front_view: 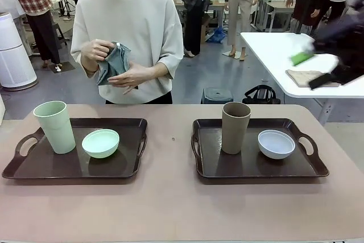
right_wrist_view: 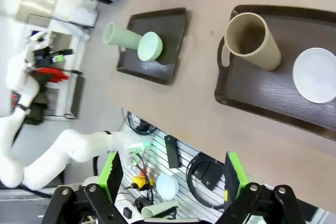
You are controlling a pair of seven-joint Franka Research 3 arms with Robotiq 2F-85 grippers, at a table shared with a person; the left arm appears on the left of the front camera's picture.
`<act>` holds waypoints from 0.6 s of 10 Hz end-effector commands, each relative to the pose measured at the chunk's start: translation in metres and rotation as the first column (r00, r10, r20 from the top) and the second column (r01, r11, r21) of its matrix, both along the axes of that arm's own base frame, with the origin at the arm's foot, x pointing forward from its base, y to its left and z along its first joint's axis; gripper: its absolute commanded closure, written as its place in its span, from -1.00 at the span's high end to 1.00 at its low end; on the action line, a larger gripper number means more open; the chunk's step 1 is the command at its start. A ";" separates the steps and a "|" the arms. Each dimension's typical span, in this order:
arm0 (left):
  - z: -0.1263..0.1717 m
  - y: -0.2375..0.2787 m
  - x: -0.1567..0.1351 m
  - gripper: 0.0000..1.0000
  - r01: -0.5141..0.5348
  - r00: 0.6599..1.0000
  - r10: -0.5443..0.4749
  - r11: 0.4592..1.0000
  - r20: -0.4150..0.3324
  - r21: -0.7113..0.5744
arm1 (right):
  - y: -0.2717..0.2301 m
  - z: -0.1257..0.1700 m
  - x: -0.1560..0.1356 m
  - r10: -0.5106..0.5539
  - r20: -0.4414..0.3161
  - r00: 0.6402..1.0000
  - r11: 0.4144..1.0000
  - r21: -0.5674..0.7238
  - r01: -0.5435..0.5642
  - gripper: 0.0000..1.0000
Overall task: Set up a tray with a mat and arrange the tableware.
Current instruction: Pick up the Picnic Bowl and Reusable plastic cup from the Handle tray in front of the human's position and hold them in the air.
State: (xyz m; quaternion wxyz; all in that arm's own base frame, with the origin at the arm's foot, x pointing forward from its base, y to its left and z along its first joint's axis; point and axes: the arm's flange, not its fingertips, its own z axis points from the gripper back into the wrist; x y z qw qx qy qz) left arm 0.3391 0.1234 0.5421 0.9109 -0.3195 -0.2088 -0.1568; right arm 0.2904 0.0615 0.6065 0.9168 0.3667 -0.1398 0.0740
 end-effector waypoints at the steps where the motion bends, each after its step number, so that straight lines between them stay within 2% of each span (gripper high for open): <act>1: 0.003 -0.008 0.019 1.00 0.066 0.991 -0.091 0.970 0.100 0.235 | 0.048 0.003 0.036 -0.040 -0.093 0.995 0.988 -0.151 0.026 1.00; 2: 0.013 -0.022 0.025 1.00 0.074 0.981 -0.129 0.937 0.143 0.342 | 0.088 -0.007 0.044 -0.057 -0.127 0.990 0.969 -0.245 0.024 1.00; 3: 0.017 -0.035 0.031 1.00 0.095 0.974 -0.174 0.899 0.149 0.427 | 0.114 -0.018 0.053 -0.072 -0.148 0.986 0.955 -0.295 0.025 1.00; 4: 0.019 -0.044 0.034 1.00 0.134 0.969 -0.215 0.871 0.122 0.472 | 0.132 -0.032 0.063 -0.105 -0.178 0.978 0.941 -0.337 0.040 1.00; 5: 0.025 -0.049 0.036 1.00 0.172 0.962 -0.250 0.865 0.109 0.471 | 0.145 -0.041 0.073 -0.127 -0.196 0.972 0.934 -0.353 0.050 1.00; 6: 0.030 -0.050 0.035 1.00 0.204 0.962 -0.263 0.873 0.076 0.443 | 0.150 -0.045 0.076 -0.090 -0.222 0.971 0.933 -0.360 0.004 1.00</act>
